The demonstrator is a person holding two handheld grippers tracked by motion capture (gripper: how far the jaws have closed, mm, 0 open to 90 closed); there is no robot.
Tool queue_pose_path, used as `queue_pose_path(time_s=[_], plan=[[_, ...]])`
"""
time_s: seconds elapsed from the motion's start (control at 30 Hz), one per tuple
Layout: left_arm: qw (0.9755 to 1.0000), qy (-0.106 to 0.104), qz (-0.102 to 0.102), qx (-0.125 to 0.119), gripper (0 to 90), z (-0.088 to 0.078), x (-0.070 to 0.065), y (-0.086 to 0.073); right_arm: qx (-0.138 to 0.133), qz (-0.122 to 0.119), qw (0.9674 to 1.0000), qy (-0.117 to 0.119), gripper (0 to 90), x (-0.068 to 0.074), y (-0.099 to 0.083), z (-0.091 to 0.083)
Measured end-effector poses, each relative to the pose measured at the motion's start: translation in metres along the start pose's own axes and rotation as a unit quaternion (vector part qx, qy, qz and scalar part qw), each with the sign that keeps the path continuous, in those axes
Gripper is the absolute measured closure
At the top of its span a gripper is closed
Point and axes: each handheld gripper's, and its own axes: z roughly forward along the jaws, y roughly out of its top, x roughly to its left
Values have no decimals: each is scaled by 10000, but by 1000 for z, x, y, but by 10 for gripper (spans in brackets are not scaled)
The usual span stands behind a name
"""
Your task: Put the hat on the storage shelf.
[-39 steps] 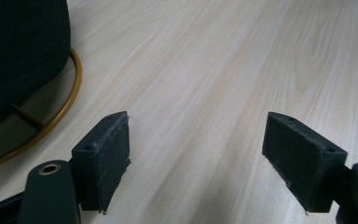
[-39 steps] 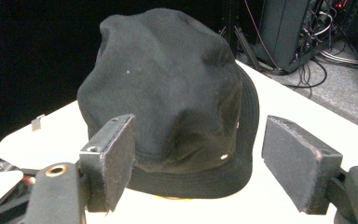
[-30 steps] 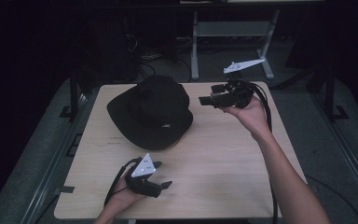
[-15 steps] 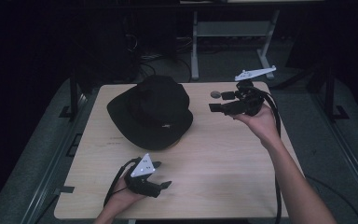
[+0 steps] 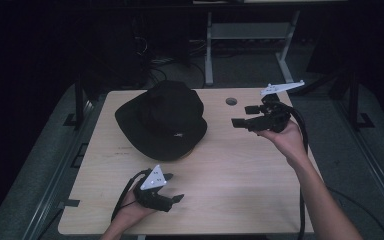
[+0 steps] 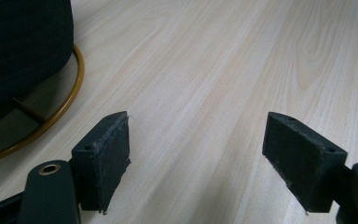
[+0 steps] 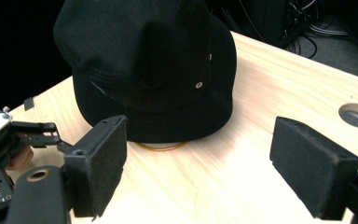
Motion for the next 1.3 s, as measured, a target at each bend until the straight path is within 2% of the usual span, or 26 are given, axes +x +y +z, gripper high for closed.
queue_pose_path(time_s=[1.3], plan=[[10000,20,-91,14,226,-1,1,-2,127,464,9988,-25,159,-20,-71,-17]])
